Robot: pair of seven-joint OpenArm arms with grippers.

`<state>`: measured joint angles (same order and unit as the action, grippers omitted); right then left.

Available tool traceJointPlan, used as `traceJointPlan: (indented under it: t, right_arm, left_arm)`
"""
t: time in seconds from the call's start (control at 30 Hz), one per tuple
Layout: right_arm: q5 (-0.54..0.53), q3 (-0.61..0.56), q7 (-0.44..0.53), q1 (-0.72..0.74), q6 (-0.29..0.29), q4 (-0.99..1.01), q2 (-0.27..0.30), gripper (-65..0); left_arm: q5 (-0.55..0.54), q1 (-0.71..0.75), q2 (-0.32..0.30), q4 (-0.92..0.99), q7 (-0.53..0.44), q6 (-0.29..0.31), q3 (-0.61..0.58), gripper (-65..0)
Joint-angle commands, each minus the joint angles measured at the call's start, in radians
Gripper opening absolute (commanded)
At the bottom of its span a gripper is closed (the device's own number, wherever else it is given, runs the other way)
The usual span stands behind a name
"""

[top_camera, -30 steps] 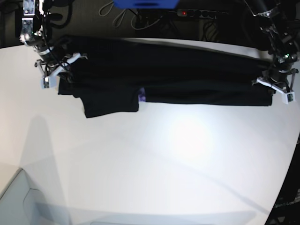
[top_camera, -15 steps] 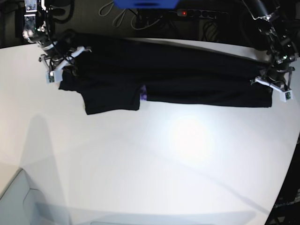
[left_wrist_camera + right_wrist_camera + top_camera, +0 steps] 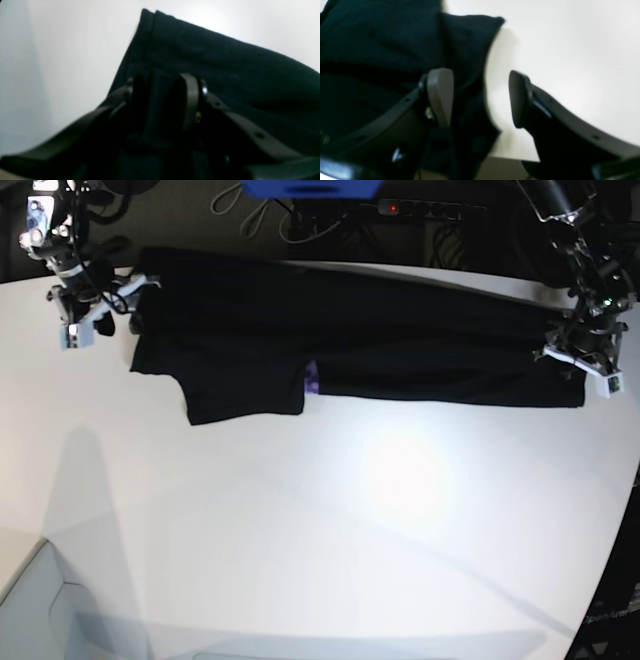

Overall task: Layout the t-shirt on the table in an organized manner, then fold the t-shirt properly
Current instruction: 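Regrasp the folded shirt corner with the right gripper and tuck it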

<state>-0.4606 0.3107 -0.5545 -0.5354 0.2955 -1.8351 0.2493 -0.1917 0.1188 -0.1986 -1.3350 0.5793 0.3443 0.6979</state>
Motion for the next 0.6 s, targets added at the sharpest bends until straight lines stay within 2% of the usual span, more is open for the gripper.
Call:
traceJointPlan:
  t: [0.0, 0.17, 0.27, 0.47, 0.57]
  right_arm:
    - [-0.010, 0.032, 0.026, 0.002, 0.008, -0.024, 0.012, -29.2]
    - [-0.011, 0.044, 0.024, 0.047, 0.009, -0.076, 0.012, -29.1]
    - [-0.010, -0.040, 0.018, 0.116, 0.009, -0.073, 0.015, -29.0]
    - [-0.008, -0.175, -0.074, 0.358, 0.009, 0.114, 0.017, -26.8]
    - [-0.008, -0.226, -0.082, 0.446, 0.009, 0.208, 0.017, -26.5]
  left_arm:
    - [0.005, -0.005, -0.011, -0.011, 0.009, -0.001, 0.004, -41.6]
    - [0.005, 0.000, -0.011, -0.014, 0.011, -0.001, 0.006, -41.2]
    - [0.005, 0.003, -0.009, -0.010, 0.011, -0.001, 0.006, -41.2]
    - [0.005, 0.005, -0.009, -0.005, 0.011, -0.001, 0.006, -41.2]
    - [0.005, 0.006, -0.009, -0.008, 0.011, -0.001, 0.006, -41.2]
